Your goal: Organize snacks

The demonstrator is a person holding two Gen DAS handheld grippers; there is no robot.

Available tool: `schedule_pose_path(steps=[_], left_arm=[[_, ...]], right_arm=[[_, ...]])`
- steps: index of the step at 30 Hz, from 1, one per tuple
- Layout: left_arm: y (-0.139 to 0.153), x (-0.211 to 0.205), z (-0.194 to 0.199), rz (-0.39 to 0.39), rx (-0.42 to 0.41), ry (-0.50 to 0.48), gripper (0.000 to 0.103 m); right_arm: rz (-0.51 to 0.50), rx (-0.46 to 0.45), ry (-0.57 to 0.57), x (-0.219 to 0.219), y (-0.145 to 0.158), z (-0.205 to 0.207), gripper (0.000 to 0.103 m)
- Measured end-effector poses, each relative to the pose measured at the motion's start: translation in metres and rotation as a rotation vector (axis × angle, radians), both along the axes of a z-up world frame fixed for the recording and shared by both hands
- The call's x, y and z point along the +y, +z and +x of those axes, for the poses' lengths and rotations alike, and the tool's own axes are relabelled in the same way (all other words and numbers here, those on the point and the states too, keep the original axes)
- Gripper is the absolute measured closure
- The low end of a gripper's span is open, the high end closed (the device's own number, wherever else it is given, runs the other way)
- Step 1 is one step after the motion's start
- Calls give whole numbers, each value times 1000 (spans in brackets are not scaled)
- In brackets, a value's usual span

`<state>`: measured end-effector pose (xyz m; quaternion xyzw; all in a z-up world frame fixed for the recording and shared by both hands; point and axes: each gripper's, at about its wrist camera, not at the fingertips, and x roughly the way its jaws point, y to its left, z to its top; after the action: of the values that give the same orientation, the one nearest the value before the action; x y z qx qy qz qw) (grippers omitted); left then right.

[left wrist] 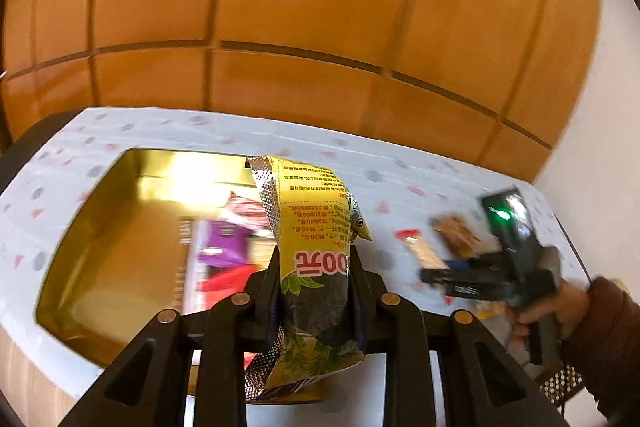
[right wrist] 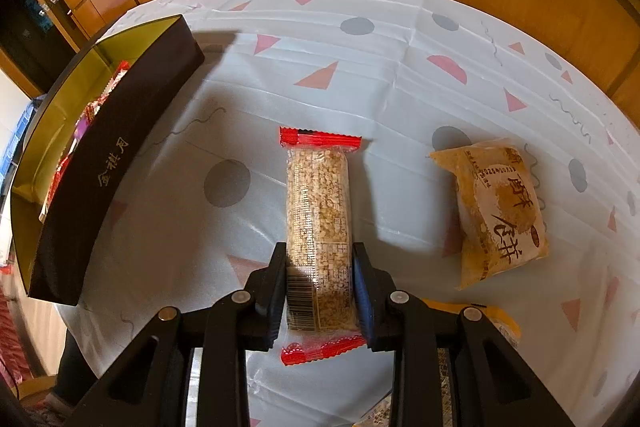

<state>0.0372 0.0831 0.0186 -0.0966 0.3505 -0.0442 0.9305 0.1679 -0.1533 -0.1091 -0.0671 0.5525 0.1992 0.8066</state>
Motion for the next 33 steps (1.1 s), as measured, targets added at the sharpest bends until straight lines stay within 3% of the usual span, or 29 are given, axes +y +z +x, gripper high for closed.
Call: schedule_pose_path(steps=[10,16,24,33], left_arm=[[-15,83,5,32,65,169,76],[-22,118,27,7,118,232,76],[-37,117,63,22,184,207,76],[-65,108,135,-1,276,169,74]], right_arm=[[-5,-16,0,1,1,-2,72],[0,-24,1,0,2,-3,72],[8,-43,-9,-6,5,-9,72],[7,-53,-18,-6,7,-12,72]])
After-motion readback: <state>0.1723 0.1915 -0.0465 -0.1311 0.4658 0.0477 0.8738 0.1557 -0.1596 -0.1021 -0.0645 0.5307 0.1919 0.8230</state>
